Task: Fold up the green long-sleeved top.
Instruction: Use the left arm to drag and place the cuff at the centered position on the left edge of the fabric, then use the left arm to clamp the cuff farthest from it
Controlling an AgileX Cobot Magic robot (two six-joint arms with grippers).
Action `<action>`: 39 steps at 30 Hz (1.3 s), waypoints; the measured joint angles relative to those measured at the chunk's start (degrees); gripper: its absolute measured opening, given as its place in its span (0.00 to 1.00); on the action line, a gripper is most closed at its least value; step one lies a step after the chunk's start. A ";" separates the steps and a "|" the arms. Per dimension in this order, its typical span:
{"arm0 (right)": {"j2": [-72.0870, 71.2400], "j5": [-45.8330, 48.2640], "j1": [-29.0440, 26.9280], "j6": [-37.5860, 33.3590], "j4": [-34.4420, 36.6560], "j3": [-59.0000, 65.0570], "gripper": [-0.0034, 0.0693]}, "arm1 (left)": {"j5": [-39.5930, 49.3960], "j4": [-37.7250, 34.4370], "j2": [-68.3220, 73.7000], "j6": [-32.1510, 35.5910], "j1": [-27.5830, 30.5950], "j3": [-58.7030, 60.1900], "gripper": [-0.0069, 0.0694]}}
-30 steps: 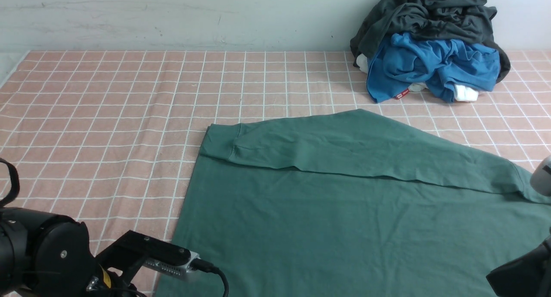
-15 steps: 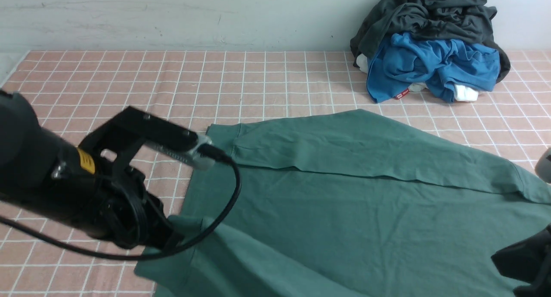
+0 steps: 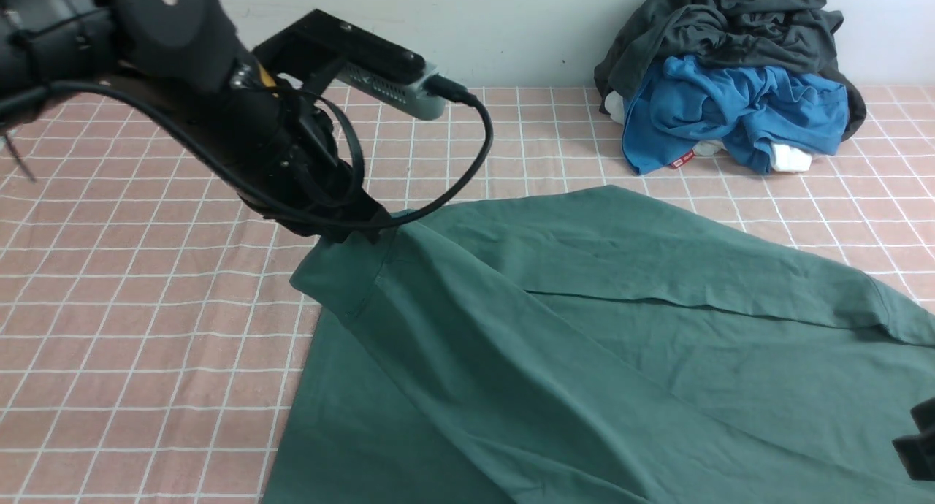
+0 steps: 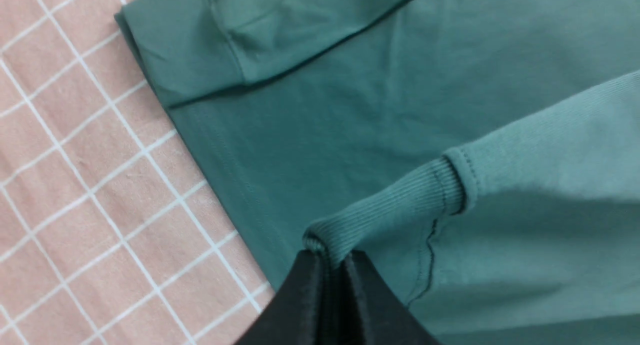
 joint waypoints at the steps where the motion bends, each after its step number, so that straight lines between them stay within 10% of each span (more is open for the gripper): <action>1: 0.00 0.11 0.00 0.00 0.00 0.00 0.09 | 0.00 0.14 0.36 -0.19 0.05 -0.26 0.11; 10: 0.00 0.14 0.00 0.18 -0.10 0.00 0.12 | -2.60 2.19 11.57 -4.85 3.68 -1.23 0.20; 21: 3.83 -4.29 0.00 0.87 -0.28 -3.03 0.25 | -1.58 -0.16 21.23 -8.76 8.67 -13.09 0.66; 39: 21.52 -7.13 0.00 0.70 -3.28 -11.48 0.29 | -0.33 -6.76 38.37 -5.42 10.40 -28.52 0.66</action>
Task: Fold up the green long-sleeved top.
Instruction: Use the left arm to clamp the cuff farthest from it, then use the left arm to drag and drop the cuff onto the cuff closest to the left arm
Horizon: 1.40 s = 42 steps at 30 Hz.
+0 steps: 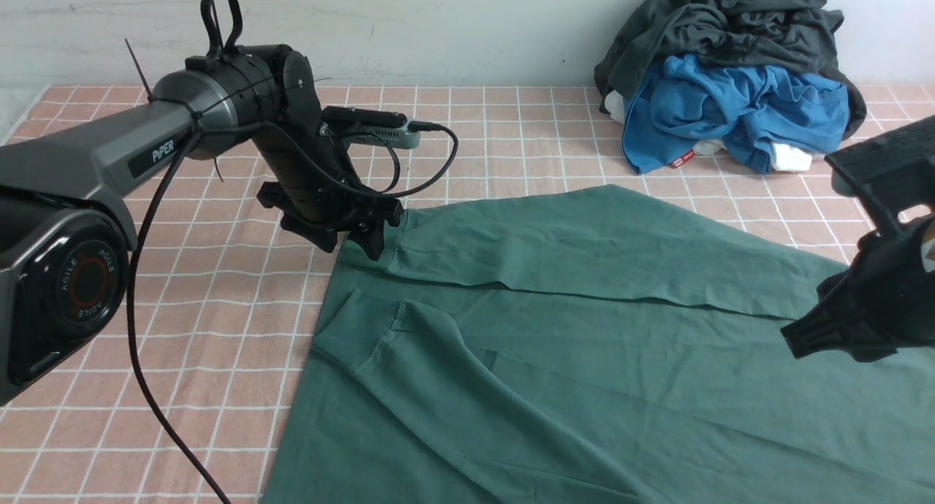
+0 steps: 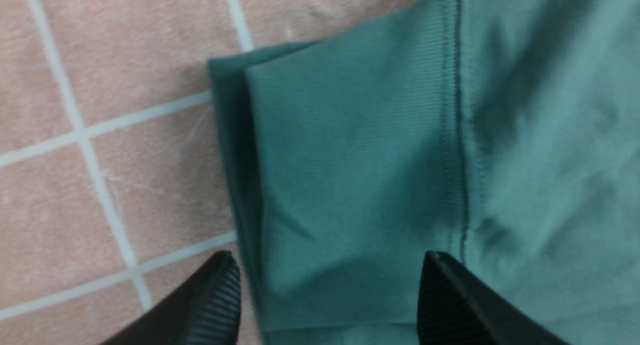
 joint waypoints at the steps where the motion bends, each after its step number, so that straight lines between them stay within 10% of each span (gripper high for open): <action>1: 0.23 0.00 0.00 -0.06 -0.05 0.00 0.29 | 0.00 -0.19 0.00 0.15 0.00 -0.05 0.66; 17: 1.49 -0.40 0.00 -0.29 -0.07 -0.22 0.29 | 1.50 -0.25 1.76 0.92 -0.30 -2.73 0.46; 27: 1.66 -0.40 0.00 -0.29 -0.07 -0.40 0.29 | 3.56 -0.83 1.92 3.31 -0.30 -3.56 0.11; 42: 0.15 2.46 0.00 -0.29 -2.25 -2.63 0.29 | 12.35 -10.80 -11.51 5.61 -0.30 -1.55 0.10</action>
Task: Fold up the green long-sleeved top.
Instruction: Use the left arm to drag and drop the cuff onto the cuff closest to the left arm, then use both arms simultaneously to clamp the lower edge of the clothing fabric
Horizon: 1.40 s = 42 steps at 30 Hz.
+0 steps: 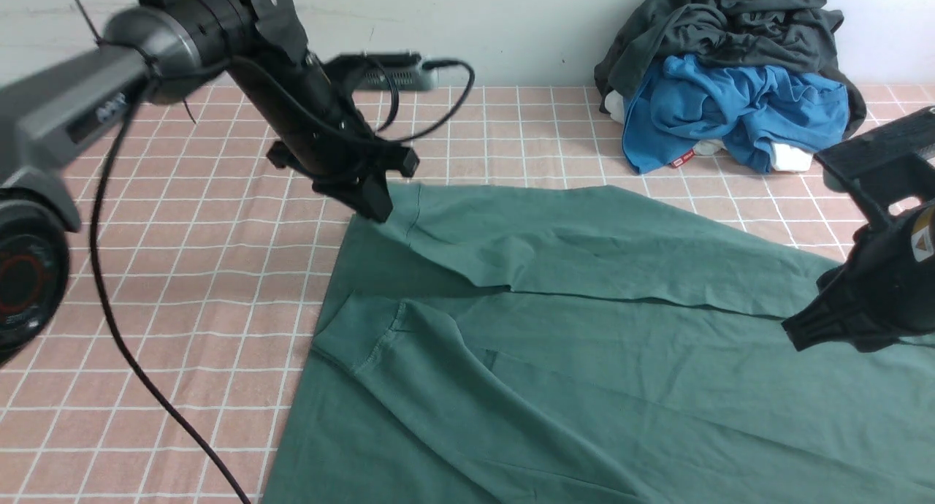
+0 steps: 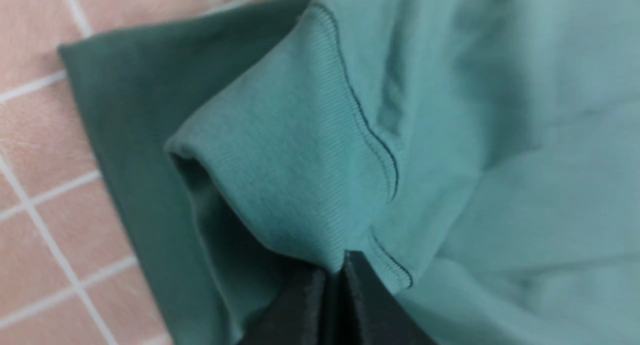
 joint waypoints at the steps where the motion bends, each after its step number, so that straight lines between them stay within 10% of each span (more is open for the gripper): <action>1: -1.04 0.48 0.00 0.00 0.01 -0.29 0.29 | 0.15 -0.70 -3.33 0.00 -0.07 1.14 0.10; 23: -15.08 3.47 1.22 -2.16 7.54 -0.63 0.29 | -14.45 -10.43 -44.13 0.86 -0.06 64.43 0.12; 35: -15.51 14.18 10.96 -5.19 10.16 -0.47 0.29 | -13.10 -7.00 -44.53 9.75 -0.33 69.38 0.57; 42: -19.28 14.43 12.49 -7.49 15.46 2.20 0.29 | -7.36 -2.09 -46.61 15.57 -11.52 69.83 0.62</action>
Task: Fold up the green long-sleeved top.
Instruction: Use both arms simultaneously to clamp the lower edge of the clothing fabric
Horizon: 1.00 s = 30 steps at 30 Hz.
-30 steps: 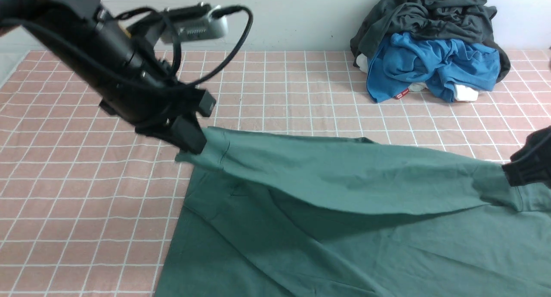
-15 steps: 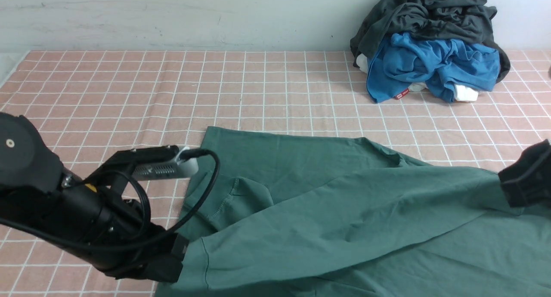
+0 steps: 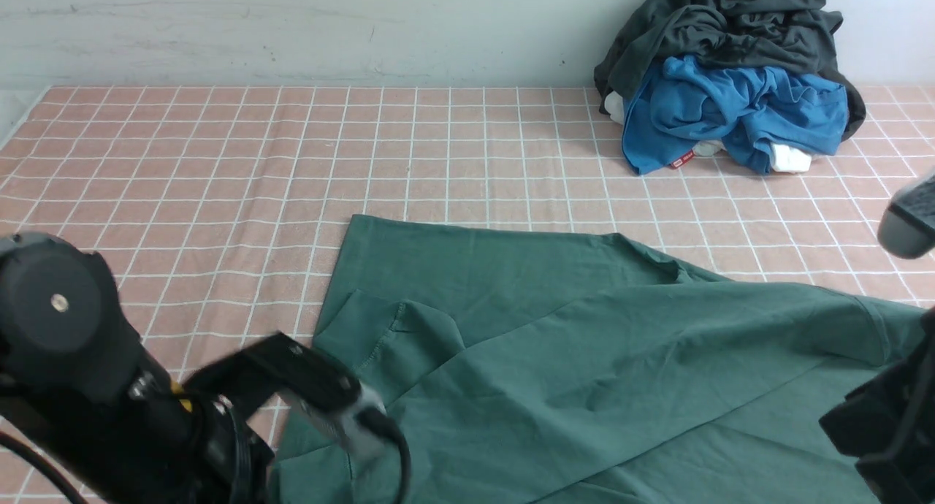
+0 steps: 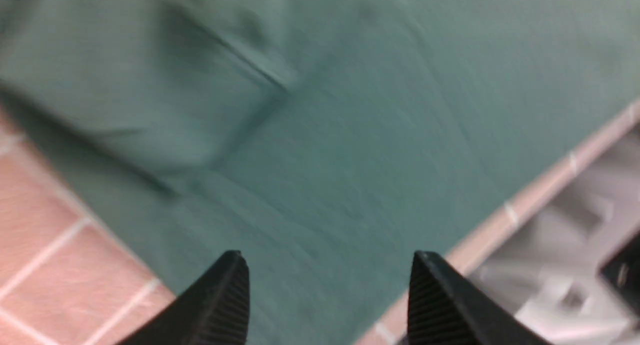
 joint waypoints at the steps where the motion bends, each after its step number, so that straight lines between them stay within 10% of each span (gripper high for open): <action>1: -1.07 0.04 0.00 -0.82 1.24 0.85 0.29 | 0.64 2.84 0.00 0.91 -4.81 0.90 0.61; 11: -4.92 0.41 0.00 -3.59 3.54 5.26 0.29 | -10.71 17.67 4.19 2.17 -28.93 13.42 0.63; 30: -4.92 0.37 0.00 -4.41 3.59 6.19 0.29 | -14.22 25.72 9.44 -9.73 -30.47 8.98 0.71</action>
